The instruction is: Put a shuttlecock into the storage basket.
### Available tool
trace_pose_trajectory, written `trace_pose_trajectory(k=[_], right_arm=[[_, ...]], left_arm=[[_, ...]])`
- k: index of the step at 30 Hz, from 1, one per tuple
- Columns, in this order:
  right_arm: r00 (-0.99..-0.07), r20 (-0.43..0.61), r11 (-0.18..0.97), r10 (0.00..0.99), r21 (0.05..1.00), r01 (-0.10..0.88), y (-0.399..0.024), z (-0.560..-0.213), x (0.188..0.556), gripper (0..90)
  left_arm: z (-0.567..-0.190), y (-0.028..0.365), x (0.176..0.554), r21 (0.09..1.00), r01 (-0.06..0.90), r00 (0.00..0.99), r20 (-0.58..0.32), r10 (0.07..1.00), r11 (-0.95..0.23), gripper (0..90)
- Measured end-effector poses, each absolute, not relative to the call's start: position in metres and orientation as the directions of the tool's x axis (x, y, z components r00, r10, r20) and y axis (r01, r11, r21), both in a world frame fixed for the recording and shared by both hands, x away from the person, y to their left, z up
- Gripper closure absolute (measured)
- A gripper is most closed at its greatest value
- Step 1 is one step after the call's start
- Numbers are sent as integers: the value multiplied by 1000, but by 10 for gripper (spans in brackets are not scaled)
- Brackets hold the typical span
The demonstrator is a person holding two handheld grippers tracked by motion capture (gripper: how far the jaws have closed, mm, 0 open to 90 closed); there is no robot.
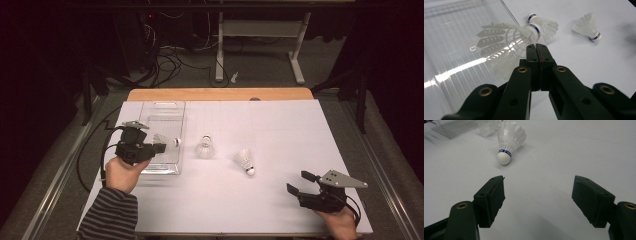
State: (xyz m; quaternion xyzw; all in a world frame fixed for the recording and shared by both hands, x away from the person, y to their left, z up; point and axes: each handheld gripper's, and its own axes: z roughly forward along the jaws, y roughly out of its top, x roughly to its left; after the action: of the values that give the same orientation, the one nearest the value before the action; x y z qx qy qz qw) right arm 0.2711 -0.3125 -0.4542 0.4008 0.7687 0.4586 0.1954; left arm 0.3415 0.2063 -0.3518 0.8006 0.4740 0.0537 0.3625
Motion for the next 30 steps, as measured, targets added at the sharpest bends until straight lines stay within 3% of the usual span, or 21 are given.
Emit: trace_pose_trajectory(k=[30], right_arm=[[-602, 66, 260, 796, 861, 438, -313, -454, 271, 269]], left_arm=[[-362, 220, 373, 604, 760, 460, -241, 854, -239, 896]])
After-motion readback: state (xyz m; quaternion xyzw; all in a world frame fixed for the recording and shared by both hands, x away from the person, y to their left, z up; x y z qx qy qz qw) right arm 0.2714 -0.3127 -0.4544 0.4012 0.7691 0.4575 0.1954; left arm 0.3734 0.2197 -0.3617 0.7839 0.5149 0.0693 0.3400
